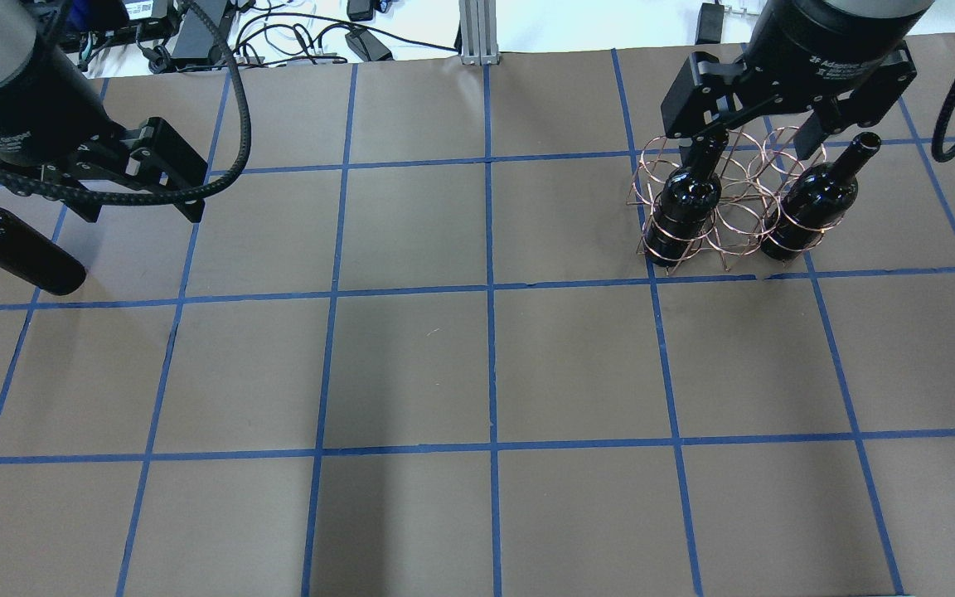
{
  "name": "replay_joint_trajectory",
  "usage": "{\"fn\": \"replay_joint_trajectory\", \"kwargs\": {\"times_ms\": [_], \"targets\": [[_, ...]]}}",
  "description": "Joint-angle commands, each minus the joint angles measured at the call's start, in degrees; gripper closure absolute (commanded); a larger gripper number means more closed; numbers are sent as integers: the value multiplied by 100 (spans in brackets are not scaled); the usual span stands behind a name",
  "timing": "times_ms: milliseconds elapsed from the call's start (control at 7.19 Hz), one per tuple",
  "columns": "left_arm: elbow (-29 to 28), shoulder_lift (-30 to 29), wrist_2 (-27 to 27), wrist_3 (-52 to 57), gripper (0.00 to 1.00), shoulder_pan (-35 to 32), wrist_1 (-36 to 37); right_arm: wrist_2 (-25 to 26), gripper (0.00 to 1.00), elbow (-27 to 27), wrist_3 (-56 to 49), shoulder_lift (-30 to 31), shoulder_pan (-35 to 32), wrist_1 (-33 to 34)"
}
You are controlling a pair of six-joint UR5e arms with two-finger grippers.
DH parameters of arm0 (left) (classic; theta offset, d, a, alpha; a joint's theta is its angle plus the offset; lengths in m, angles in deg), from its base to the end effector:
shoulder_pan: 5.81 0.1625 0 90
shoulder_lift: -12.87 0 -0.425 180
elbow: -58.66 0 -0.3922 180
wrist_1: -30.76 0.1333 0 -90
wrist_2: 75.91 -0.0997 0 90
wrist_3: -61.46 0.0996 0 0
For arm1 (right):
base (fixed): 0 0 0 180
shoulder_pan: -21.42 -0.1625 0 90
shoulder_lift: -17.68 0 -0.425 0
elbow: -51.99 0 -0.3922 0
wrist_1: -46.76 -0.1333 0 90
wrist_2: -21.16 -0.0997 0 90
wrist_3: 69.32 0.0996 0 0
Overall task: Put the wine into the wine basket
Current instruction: 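Lower the left gripper over the loose dark wine bottle's neck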
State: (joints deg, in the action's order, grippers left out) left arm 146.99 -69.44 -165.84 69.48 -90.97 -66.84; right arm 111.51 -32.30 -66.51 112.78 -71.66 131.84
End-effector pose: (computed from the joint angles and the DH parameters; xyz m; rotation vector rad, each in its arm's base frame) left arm -0.0964 -0.4425 0.5510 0.0871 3.1378 -0.0481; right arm 0.1570 -0.4491 0.5705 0.0069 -3.1366 0.1616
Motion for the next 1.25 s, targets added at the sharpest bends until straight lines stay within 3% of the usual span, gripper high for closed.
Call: {"fn": "replay_joint_trajectory", "kwargs": {"times_ms": [0,1113], "targets": [[0,31,-33,42,0,0,13,0,0,0,0,0,0,0],[194,40,-60,42,0,9,223,0,0,0,0,9,0,0]]}}
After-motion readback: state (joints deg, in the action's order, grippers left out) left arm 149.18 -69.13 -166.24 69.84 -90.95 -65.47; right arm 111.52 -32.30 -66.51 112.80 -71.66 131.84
